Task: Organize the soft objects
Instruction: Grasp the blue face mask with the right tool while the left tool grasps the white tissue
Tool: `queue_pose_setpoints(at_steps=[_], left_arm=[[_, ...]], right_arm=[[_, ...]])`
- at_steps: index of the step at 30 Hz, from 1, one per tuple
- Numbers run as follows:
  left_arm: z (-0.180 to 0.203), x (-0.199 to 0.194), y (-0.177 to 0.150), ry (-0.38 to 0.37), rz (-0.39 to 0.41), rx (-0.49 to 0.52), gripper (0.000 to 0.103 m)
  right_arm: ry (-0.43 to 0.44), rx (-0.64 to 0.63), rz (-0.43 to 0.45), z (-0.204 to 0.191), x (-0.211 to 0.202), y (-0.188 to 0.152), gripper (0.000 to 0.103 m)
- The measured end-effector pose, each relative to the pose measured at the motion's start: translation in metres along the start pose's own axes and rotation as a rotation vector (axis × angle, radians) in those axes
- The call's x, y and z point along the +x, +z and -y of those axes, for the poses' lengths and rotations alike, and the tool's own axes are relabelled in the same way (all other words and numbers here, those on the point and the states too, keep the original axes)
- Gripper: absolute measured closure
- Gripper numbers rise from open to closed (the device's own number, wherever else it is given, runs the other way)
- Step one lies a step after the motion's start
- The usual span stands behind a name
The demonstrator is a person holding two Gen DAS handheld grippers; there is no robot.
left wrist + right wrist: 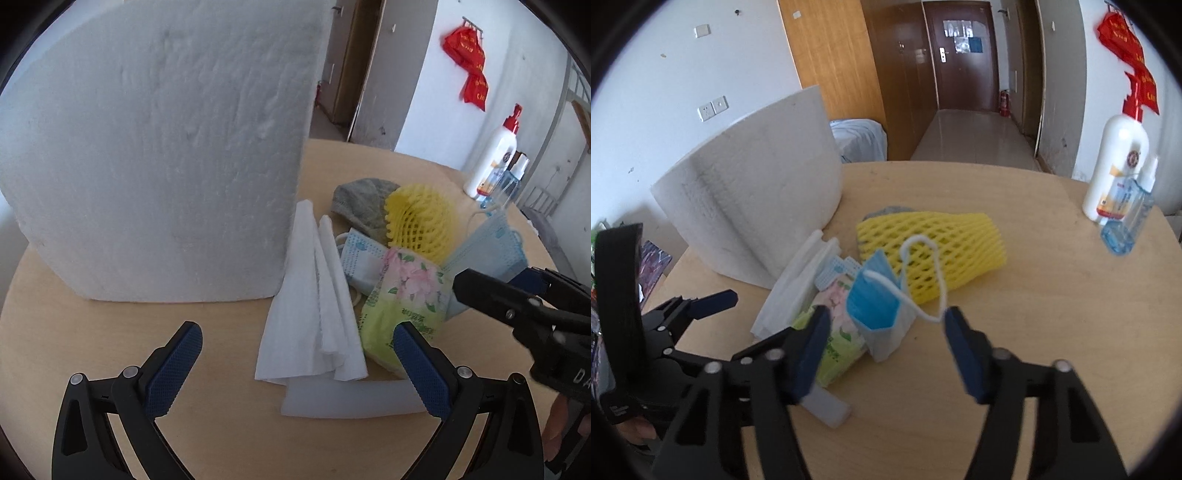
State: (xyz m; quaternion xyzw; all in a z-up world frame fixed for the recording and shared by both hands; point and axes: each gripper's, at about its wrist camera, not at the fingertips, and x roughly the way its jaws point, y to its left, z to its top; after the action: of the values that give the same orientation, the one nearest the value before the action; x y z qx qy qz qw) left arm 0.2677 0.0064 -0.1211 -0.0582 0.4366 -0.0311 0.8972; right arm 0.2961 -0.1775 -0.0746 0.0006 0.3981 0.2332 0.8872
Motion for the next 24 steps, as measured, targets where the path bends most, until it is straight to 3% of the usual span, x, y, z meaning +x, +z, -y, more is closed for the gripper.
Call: queue_pose_setpoints(at_steps=[1,4,6,13,18,20,22,24], left_arm=[[-0.001,0.002,0.0,-0.002,-0.004,-0.003,0.004],[-0.003,0.006,0.0,0.007,-0.013,-0.008,0.006],[-0.004,0.008,0.0,0.014,-0.014,-0.01,0.016],[-0.007,0.003,-0.002,-0.01,-0.007,-0.003,0.032],[-0.008,0.004,-0.001,-0.033,-0.007,-0.009,0.057],[-0.005,0.003,-0.002,-0.049,-0.012,0.008,0.068],[-0.003,0.002,-0.003,-0.045,-0.006,0.016,0.073],[-0.002,0.002,-0.003,-0.052,-0.01,0.018,0.086]], right_arm=[[0.007,0.007,-0.003,0.001,0.0,0.0,0.05],[0.033,0.028,-0.018,0.007,0.004,-0.001,0.052],[0.045,0.039,-0.02,0.009,0.005,-0.001,0.054],[0.061,0.053,-0.026,0.011,0.007,-0.001,0.062],[0.059,0.061,-0.031,0.012,0.009,-0.001,0.072],[0.063,0.061,-0.037,0.011,0.01,-0.001,0.081],[0.057,0.061,-0.039,0.01,0.01,-0.001,0.085],[0.055,0.065,-0.047,0.012,0.011,-0.001,0.089]])
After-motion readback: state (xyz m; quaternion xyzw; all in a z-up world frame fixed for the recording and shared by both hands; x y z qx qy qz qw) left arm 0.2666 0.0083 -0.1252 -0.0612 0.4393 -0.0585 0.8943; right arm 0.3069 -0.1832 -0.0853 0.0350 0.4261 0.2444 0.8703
